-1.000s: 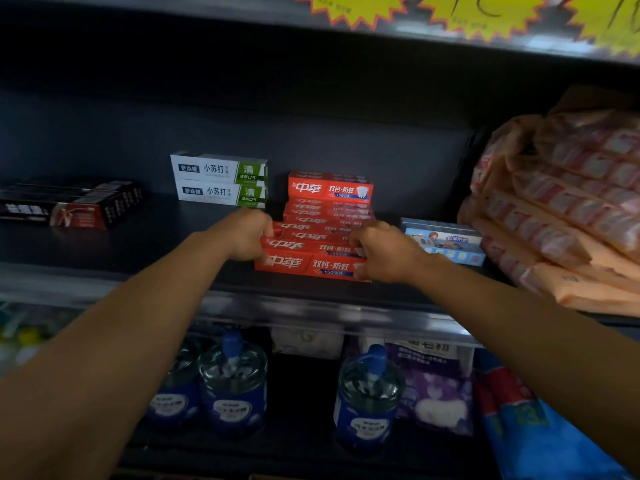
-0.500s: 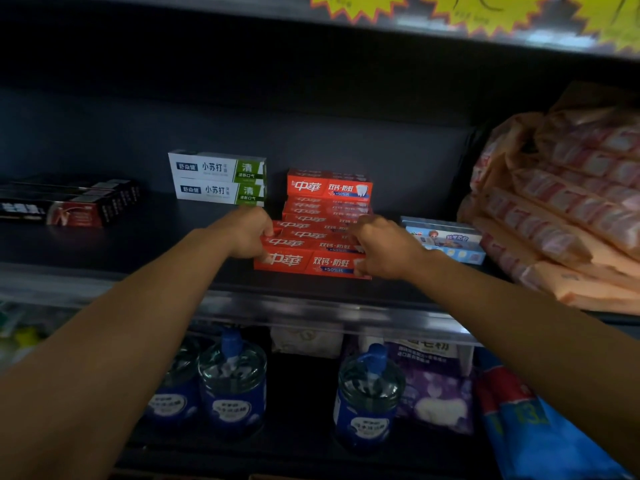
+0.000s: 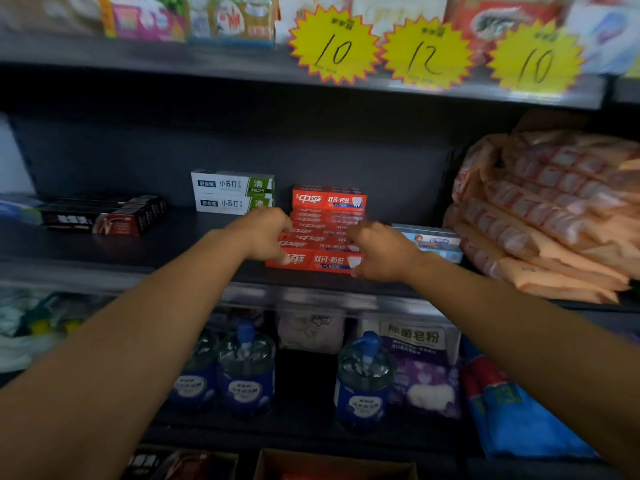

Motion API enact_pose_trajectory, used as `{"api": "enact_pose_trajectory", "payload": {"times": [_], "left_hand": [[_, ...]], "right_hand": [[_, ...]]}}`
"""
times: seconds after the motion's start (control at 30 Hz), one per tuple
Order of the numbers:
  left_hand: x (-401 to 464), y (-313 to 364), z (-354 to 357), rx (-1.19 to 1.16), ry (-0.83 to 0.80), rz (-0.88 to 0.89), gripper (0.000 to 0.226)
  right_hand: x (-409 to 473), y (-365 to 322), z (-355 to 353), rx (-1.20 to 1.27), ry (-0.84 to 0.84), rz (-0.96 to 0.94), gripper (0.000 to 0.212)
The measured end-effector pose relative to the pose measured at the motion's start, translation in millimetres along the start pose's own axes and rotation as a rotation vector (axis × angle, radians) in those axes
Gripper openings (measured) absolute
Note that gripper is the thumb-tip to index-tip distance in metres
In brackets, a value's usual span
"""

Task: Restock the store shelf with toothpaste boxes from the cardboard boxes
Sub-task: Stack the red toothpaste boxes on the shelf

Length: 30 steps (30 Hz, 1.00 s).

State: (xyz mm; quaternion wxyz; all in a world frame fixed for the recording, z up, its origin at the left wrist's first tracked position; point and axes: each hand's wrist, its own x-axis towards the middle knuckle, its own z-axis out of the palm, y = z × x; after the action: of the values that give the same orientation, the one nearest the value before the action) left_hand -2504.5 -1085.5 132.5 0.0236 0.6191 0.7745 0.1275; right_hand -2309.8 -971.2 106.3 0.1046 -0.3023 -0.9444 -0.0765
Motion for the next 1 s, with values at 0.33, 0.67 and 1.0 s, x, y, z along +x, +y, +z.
{"api": "enact_pose_trajectory", "payload": {"times": [0.33,0.67,1.0], "left_hand": [[-95,46,49,0.080,-0.084,0.171,0.048],[-137,36,199,0.029,-0.413,0.179,0.046],[-151,-16,342,-0.121,-0.641,0.078,0.035]], "right_hand": [[-97,-46,22,0.000,-0.081,-0.034,0.057],[-168,-77,154,0.149,-0.303,-0.095,0.052],[-213,-90,305,0.387,-0.596,-0.030,0.063]]}}
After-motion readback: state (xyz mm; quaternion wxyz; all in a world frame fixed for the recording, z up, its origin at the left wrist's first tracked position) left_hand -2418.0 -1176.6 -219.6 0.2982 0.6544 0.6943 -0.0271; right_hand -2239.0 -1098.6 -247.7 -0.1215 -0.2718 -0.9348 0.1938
